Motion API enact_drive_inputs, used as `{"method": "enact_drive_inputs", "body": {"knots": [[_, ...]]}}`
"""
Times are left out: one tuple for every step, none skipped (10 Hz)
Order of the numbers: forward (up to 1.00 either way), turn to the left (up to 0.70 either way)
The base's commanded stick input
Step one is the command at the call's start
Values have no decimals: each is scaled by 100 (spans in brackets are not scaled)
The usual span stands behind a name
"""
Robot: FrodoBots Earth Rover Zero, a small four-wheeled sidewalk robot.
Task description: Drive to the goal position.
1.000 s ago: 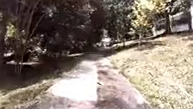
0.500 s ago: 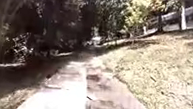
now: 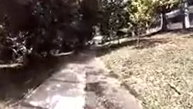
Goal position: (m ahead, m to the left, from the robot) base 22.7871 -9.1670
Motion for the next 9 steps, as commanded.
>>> {"method": "enact_drive_inputs", "body": {"knots": [[100,0],[100,0],[100,0],[100,0],[100,0],[100,0],[100,0],[100,0],[100,0]]}}
